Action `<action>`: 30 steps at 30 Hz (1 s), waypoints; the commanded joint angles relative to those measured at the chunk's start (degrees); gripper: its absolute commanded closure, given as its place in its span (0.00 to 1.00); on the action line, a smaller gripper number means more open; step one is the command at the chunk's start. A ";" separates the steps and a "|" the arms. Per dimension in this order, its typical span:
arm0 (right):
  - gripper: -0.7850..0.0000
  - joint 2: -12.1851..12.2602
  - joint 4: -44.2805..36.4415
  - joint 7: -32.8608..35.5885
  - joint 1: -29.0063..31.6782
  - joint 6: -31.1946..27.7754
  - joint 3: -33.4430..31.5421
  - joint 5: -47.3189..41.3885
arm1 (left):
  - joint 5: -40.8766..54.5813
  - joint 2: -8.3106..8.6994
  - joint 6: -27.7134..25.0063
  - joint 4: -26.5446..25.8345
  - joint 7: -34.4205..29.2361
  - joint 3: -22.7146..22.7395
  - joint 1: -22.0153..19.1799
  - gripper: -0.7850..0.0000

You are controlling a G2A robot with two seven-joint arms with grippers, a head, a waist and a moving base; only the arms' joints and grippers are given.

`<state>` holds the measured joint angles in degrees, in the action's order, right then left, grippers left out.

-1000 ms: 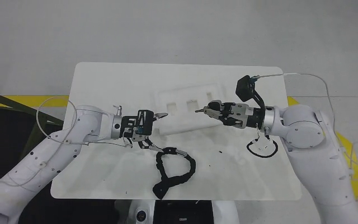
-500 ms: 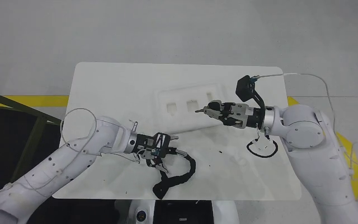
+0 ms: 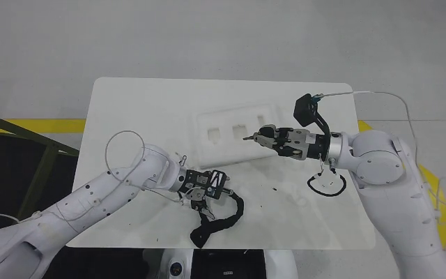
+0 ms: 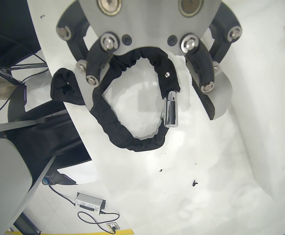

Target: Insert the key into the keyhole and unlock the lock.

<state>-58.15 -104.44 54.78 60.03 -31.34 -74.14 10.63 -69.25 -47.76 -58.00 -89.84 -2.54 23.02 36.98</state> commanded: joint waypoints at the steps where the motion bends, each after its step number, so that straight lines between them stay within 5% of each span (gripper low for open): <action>1: 1.00 0.00 0.00 0.00 0.00 0.00 0.00 0.00 | 0.12 -0.53 0.00 0.97 -0.02 -0.67 -0.69 0.00; 11: 1.00 0.00 0.00 0.00 0.00 0.00 0.00 0.00 | -1.25 -2.44 0.00 4.68 0.43 -2.94 -2.80 0.00; 16: 1.00 0.00 0.00 0.00 0.00 0.00 0.00 0.00 | -2.81 -3.15 0.00 5.85 1.57 -3.58 -3.41 0.33; 21: 1.00 0.00 0.00 0.00 0.00 0.00 0.00 0.00 | -4.22 -3.74 0.00 7.31 3.11 -3.69 -3.34 0.51; 30: 1.00 0.00 0.00 0.00 0.00 0.00 0.00 0.00 | -6.88 -4.52 0.21 8.89 5.92 -2.56 -2.53 0.59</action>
<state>-58.15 -104.44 54.78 60.03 -31.34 -74.14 10.63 -75.91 -52.21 -57.75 -81.07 3.10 20.30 34.31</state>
